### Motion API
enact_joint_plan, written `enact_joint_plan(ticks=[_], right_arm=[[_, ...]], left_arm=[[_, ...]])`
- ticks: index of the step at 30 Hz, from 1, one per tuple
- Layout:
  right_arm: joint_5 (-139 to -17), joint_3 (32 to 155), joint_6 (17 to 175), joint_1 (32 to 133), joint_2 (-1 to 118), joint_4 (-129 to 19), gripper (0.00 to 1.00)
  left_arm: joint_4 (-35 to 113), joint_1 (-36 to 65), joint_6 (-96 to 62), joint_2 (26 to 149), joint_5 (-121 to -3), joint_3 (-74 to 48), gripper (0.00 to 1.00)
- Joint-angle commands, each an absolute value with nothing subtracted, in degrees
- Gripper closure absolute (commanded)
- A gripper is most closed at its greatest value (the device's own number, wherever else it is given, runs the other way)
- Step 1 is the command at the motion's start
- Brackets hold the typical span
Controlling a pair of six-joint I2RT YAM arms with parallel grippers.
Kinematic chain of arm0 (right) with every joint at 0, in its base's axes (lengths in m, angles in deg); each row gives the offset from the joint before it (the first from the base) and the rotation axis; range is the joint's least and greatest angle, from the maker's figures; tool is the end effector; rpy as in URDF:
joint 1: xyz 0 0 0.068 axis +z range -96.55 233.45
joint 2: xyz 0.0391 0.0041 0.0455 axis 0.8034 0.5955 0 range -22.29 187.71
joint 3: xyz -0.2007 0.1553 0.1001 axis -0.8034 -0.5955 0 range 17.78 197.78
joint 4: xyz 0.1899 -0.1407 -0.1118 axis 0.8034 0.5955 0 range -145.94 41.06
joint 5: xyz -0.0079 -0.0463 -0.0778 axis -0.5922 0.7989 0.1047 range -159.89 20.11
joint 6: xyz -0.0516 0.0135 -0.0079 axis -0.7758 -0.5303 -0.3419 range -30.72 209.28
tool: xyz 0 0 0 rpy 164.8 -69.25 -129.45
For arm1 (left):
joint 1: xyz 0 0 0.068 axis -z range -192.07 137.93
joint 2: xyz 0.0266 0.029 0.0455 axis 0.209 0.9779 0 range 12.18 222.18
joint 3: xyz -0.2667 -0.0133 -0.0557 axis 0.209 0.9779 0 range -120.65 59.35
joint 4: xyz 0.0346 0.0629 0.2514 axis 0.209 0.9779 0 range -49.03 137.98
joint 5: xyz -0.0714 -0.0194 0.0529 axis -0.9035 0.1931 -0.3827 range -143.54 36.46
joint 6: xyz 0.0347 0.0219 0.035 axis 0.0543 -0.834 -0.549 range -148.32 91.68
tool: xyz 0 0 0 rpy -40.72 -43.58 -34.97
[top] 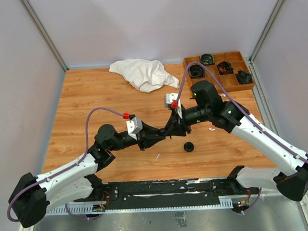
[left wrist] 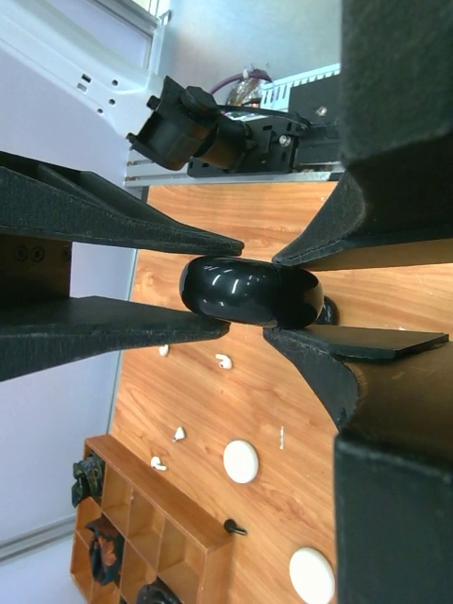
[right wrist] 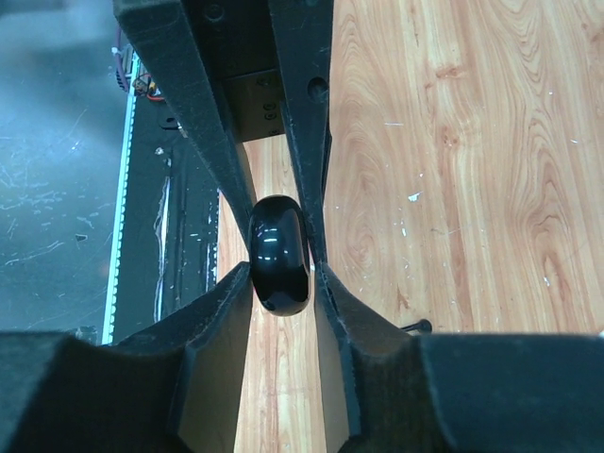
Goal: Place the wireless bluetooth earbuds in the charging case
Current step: Open the charging case.
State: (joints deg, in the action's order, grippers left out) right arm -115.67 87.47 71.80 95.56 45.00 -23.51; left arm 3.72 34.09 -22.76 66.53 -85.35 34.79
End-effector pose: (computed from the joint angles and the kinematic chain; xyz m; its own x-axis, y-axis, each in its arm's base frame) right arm 0.1653 0.1837 0.3777 -0.0755 -0.3505 -0.9335 -0.9966 -0.0041 0.0821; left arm 0.1334 -0.1658 0.2719 -0.0050 -0.1137 -0.9935 0.9790 0.2017 -0.0280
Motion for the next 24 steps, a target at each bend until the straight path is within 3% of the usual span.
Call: enact_joint_plan(ticks=[1, 17, 21, 24], right_arm=[[-112.6, 88.8, 72.0, 96.6, 43.8, -24.6, 0.65], [-106.1, 89.1, 74.6, 96.5, 45.4, -26.2, 0.61], [-105.3, 89.5, 75.9, 96.4, 46.4, -26.3, 0.59], [-103.3, 89.3, 76.1, 96.5, 46.0, -26.3, 0.52]], left_arm=[[1.2, 34.2, -27.4, 65.5, -86.7, 35.8, 1.00], [1.2, 34.3, -33.3, 61.1, -89.2, 40.0, 1.00], [1.2, 34.2, -32.1, 60.6, -86.3, 40.9, 1.00], [0.6, 34.2, -29.9, 60.3, -80.9, 42.7, 1.00]])
